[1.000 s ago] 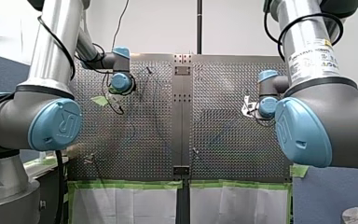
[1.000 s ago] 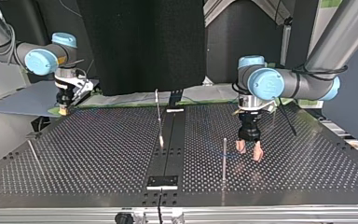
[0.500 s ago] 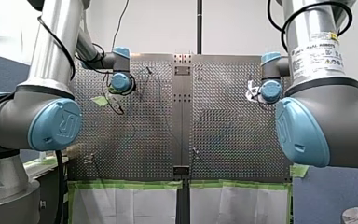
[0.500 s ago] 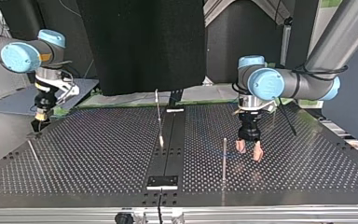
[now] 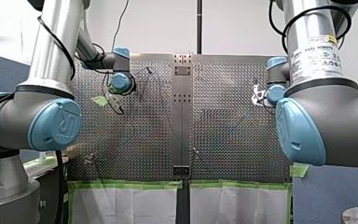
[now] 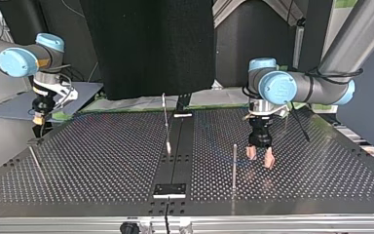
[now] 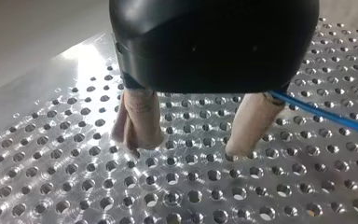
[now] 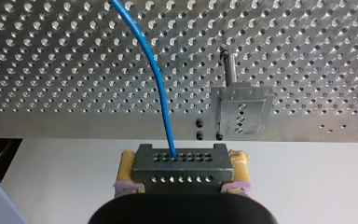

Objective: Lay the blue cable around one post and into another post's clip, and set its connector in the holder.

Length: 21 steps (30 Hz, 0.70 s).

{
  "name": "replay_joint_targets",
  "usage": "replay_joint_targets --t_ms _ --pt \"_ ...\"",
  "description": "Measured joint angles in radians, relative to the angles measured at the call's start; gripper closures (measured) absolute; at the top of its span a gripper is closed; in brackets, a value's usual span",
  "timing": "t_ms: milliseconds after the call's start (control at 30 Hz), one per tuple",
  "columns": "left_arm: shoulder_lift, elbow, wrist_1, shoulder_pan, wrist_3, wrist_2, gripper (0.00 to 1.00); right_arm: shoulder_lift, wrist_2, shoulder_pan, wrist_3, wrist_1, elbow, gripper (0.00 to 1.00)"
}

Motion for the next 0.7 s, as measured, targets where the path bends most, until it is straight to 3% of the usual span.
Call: replay_joint_targets --t_ms 300,533,700 --pt "0.000 0.000 0.000 -0.001 0.001 -0.001 0.00 0.002 -0.019 -0.019 0.001 0.035 -0.025 0.39" --pt "0.000 0.000 0.000 -0.003 0.004 -0.001 0.00 0.003 -0.079 -0.039 0.026 0.010 -0.029 0.39" --pt "0.000 0.000 0.000 -0.003 0.004 -0.001 0.00 0.008 -0.118 -0.045 0.031 0.005 -0.046 0.39"
